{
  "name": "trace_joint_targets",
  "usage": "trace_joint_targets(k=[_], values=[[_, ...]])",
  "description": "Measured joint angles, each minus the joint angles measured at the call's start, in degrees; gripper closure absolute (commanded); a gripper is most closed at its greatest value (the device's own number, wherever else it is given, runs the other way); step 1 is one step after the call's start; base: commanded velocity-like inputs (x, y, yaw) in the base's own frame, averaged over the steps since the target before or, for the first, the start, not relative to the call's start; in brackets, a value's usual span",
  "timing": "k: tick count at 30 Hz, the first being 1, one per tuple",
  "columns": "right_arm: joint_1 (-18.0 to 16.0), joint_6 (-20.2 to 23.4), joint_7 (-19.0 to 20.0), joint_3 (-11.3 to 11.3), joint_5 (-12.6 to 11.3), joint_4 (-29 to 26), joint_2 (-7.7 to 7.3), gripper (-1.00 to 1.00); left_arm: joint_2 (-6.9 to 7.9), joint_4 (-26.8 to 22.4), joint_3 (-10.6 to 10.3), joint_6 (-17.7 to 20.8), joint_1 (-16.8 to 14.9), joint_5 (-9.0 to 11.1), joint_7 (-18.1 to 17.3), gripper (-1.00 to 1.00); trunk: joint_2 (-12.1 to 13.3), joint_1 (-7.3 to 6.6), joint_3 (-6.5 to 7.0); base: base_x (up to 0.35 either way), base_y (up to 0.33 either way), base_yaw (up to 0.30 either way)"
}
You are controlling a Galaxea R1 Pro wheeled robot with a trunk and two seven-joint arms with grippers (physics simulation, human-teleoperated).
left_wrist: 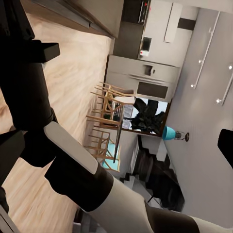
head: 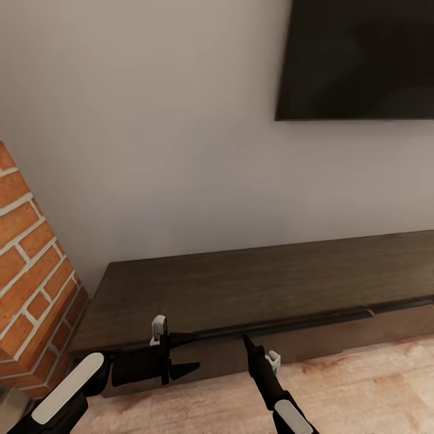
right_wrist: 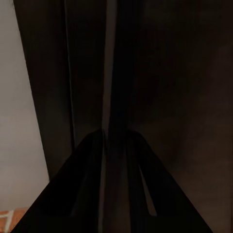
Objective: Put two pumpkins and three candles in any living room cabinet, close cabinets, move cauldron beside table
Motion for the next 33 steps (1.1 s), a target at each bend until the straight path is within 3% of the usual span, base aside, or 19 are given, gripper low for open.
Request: trace_joint_targets(k=[33], values=[[0.0,-0.6,0.2,1.5,-0.4,0.0,-0.51,1.0,0.0,0.0,0.0,0.0,0.0,0.0,0.0,-1.0,0.0,0.01,0.0,-0.009,0.0,0.0]])
